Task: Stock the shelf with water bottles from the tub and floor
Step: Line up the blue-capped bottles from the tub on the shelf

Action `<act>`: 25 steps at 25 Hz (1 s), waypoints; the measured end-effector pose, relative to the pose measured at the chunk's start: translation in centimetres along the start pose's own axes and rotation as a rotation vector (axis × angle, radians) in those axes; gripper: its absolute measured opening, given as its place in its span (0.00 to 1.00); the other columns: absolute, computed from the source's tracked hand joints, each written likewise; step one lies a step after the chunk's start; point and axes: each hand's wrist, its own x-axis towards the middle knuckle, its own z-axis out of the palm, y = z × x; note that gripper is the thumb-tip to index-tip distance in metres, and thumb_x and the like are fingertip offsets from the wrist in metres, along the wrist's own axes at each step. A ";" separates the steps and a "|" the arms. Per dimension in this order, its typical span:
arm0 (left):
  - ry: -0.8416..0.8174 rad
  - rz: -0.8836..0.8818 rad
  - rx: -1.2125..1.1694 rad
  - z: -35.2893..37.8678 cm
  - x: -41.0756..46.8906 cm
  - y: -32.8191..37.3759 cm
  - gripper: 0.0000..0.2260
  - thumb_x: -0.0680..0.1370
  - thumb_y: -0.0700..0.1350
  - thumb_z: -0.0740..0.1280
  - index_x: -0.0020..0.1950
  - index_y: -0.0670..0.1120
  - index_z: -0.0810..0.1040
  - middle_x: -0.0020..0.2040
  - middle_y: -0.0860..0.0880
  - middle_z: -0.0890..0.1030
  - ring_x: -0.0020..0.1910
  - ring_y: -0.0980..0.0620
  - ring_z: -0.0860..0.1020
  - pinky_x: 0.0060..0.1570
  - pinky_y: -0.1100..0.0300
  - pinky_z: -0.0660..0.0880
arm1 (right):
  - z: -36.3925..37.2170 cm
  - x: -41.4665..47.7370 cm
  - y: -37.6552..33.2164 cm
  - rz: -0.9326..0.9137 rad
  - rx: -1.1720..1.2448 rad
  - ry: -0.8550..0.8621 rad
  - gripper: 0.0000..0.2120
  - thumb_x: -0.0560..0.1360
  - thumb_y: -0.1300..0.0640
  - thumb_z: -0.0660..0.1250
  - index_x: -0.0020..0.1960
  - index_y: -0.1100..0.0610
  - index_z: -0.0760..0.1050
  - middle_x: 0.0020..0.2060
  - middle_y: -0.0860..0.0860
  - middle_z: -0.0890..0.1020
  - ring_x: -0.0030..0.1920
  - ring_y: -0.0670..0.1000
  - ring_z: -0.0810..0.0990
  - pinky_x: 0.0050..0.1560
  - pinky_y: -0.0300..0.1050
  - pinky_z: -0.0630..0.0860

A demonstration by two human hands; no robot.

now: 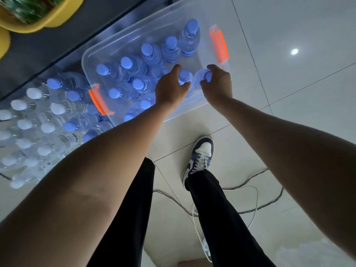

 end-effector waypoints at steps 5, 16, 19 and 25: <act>0.104 -0.003 -0.238 -5.2 -4.0 3.9 0.15 0.76 0.52 0.70 0.60 0.49 0.79 0.52 0.51 0.84 0.53 0.48 0.80 0.49 0.56 0.72 | -4.5 -4.0 -3.7 -0.004 0.066 0.128 0.18 0.75 0.59 0.67 0.64 0.52 0.79 0.54 0.54 0.85 0.55 0.59 0.82 0.51 0.45 0.75; 0.374 0.184 -0.506 -28.8 -19.1 18.1 0.09 0.74 0.47 0.74 0.45 0.43 0.78 0.41 0.48 0.77 0.44 0.48 0.74 0.48 0.50 0.72 | -24.4 -23.5 -19.8 -0.202 0.268 0.356 0.11 0.73 0.53 0.71 0.53 0.52 0.75 0.44 0.46 0.84 0.47 0.54 0.81 0.48 0.51 0.78; 0.431 0.269 -0.553 -36.9 -24.6 22.8 0.09 0.75 0.45 0.75 0.50 0.41 0.82 0.45 0.43 0.81 0.49 0.41 0.77 0.53 0.46 0.74 | -31.0 -30.1 -25.8 -0.270 0.270 0.402 0.11 0.74 0.52 0.72 0.54 0.53 0.77 0.45 0.48 0.85 0.49 0.57 0.82 0.50 0.54 0.78; 0.508 0.407 -0.609 -51.8 -33.4 28.6 0.08 0.74 0.54 0.72 0.43 0.50 0.78 0.41 0.48 0.77 0.46 0.44 0.76 0.51 0.46 0.74 | -41.7 -40.1 -37.0 -0.566 0.242 0.447 0.12 0.73 0.50 0.74 0.54 0.50 0.79 0.45 0.48 0.83 0.51 0.53 0.79 0.46 0.46 0.72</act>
